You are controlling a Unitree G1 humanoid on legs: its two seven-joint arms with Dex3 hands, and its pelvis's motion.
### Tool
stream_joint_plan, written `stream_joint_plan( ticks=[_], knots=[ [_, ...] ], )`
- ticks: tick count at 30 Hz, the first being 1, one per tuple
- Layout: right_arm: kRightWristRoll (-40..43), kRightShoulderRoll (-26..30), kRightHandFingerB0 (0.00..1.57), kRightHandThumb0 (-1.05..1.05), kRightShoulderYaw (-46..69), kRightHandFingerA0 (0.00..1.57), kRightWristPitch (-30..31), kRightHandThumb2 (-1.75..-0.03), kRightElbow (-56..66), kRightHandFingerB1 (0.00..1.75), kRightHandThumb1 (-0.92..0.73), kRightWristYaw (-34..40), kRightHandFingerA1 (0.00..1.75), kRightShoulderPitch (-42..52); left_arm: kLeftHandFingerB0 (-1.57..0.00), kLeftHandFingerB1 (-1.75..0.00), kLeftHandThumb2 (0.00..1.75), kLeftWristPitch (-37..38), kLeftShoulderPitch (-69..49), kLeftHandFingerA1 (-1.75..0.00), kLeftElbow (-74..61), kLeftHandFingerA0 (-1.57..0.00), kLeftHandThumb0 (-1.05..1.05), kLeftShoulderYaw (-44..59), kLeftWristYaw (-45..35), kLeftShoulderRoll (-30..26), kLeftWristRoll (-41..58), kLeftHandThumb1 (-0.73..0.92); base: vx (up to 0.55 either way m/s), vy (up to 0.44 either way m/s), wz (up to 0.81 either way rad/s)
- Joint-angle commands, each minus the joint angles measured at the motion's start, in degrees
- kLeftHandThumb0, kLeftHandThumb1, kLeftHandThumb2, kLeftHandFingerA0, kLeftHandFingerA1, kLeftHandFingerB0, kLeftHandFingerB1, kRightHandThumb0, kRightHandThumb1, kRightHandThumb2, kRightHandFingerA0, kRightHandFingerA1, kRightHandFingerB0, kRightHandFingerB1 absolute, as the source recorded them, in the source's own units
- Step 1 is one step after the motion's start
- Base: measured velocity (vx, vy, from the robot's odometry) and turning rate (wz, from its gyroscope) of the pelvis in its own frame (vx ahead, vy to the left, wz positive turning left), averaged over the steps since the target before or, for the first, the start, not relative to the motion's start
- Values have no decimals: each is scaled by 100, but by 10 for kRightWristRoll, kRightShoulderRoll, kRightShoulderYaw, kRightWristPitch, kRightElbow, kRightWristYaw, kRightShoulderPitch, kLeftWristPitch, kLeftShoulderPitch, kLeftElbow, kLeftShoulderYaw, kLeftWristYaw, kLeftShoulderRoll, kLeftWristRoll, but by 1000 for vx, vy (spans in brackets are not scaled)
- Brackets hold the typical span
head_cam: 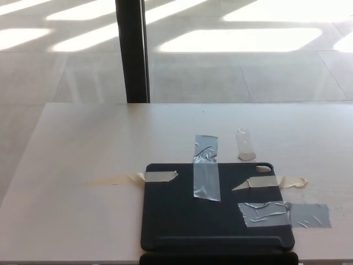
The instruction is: The robot uses its right hand to open a folded tablet cover kept in the middle of the desk
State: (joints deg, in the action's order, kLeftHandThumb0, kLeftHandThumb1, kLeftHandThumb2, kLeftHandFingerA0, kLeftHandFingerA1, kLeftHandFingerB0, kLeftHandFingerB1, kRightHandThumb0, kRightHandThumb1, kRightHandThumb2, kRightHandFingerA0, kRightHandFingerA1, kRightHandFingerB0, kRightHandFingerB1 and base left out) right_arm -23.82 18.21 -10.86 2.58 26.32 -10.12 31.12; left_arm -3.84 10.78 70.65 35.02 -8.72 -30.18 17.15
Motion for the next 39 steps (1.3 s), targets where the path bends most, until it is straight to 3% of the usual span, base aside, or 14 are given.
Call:
stream_joint_plan(
  ticks=[1, 6, 7, 8, 11, 12, 19, 22, 25, 26, 27, 28, 37, 39],
  knots=[
    [159, -75, 49, -92, 58, 71, 208, -68, 62, 46, -92, -58, 59, 15, -47, -60, 70, -3, -2, -76, 4, -61, -87, -2, 2, -19, 5, 92, 0, 0, 0],
    [206, -93, 47, -89, 85, 71, 296, -72, 83, 47, -92, -90, 57, -7, -45, -65, 103, -9, 3, -75, 5, -57, -89, 1, 3, -21, 9, 69, 0, 0, 0],
    [211, -91, 43, -87, 89, 63, 300, -115, 84, 57, -74, -96, 65, -12, -45, -65, 102, -12, 4, -77, 4, -58, -87, 2, 5, -21, 9, 69, 0, 0, 0],
    [212, -88, 44, -92, 91, 68, 295, -74, 83, 46, -92, -99, 56, -16, -46, -65, 102, -11, 4, -76, 4, -58, -88, 1, 6, -21, 9, 69, 0, 0, 0],
    [235, -83, 44, -89, 121, 67, 308, -75, 99, 45, -92, -107, 56, -51, -46, -65, 103, -6, 0, -75, 2, -57, -88, -1, 4, -20, 6, 69, 0, 0, 0],
    [245, -75, 43, -88, 137, 63, 304, -114, 101, 56, -75, -112, 64, -68, -46, -65, 103, -5, -3, -75, 2, -58, -88, -2, 2, -20, 6, 70, 0, 0, 0],
    [267, -42, 37, -81, 304, 55, 292, -114, 55, 52, -76, -47, 59, -245, -45, -60, 69, -5, -11, -75, 3, -56, -86, 0, -5, -16, 9, 92, 0, 0, 0],
    [277, -19, 44, -80, 399, 63, 265, -68, -38, 41, -92, 4, 48, -314, -46, -65, 103, -1, -13, -76, 6, -59, -88, -1, -1, -9, 7, 69, 0, 0, 0],
    [312, -6, 46, -80, 500, 62, 204, -67, -165, 41, -90, 64, 49, -360, -46, -60, 69, 2, -16, -76, 8, -59, -85, -1, -4, -9, 7, 92, 0, 0, 0],
    [300, 7, 38, -78, 514, 53, 185, -108, -195, 52, -74, 73, 58, -359, -45, -60, 69, 2, -19, -76, 5, -57, -86, 0, -9, -9, 8, 92, 0, 0, 0],
    [308, 19, 47, -77, 558, 62, 139, -67, -252, 41, -90, 100, 46, -357, -45, -61, 70, 0, -22, -78, 1, -59, -86, -1, -12, -11, 8, 92, 0, 0, 0],
    [330, 20, 43, -75, 599, 63, 118, -67, -290, 39, -89, 119, 46, -357, -45, -66, 104, -1, -22, -78, 0, -58, -89, -1, -10, -12, 8, 69, 0, 0, 0],
    [374, 61, 46, -75, 739, 63, 11, -66, -558, 38, -85, 209, 44, -350, -44, -61, 68, 2, -24, -76, 4, -56, -85, 5, -10, -14, 12, 92, 0, 0, 0],
    [370, 68, 42, -77, 746, 61, 4, -70, -590, 38, -83, 217, 46, -344, -45, -65, 102, 3, -23, -75, 6, -56, -88, 4, -3, -14, 10, 69, 0, 0, 0]
  ],
)
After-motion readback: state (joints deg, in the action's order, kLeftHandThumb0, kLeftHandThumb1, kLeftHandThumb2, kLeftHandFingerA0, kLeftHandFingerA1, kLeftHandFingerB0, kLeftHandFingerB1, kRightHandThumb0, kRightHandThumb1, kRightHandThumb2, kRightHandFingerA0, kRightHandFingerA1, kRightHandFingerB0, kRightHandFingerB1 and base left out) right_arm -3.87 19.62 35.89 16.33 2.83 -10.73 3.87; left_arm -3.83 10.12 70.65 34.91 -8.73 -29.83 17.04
